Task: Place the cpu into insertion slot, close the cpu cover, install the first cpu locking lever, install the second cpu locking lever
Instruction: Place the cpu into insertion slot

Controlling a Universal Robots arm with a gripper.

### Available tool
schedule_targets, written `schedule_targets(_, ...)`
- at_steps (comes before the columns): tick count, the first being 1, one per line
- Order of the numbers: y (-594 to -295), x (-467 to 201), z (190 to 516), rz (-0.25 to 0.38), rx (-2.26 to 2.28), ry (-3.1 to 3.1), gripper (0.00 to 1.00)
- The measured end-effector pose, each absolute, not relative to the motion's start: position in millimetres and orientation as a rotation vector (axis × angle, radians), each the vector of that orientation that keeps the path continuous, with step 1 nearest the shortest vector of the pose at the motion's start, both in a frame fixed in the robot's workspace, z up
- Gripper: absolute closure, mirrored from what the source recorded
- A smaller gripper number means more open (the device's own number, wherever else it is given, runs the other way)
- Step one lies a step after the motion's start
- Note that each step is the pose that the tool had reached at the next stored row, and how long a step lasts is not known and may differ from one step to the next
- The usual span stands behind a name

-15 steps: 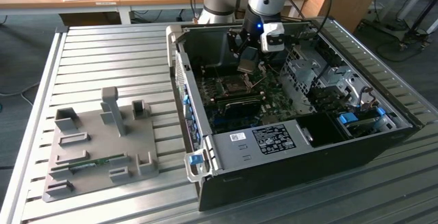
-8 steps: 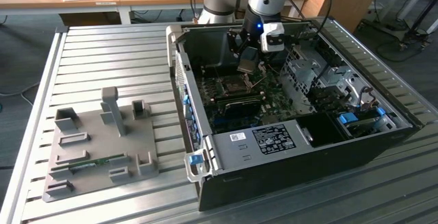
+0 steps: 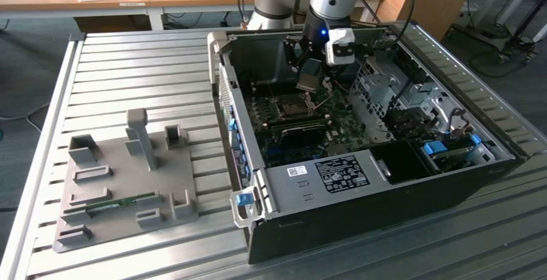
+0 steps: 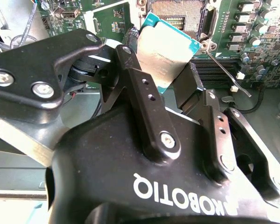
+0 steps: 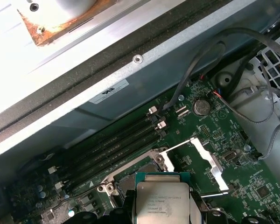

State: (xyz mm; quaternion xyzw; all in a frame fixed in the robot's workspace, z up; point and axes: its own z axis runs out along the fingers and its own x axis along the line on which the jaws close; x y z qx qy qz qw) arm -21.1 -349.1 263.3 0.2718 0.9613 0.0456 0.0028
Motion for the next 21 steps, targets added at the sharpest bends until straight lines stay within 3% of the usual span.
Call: schedule_targets(21, -349.0, -21.1, 262.1, 0.142, 1.068, 2.938, 0.46)
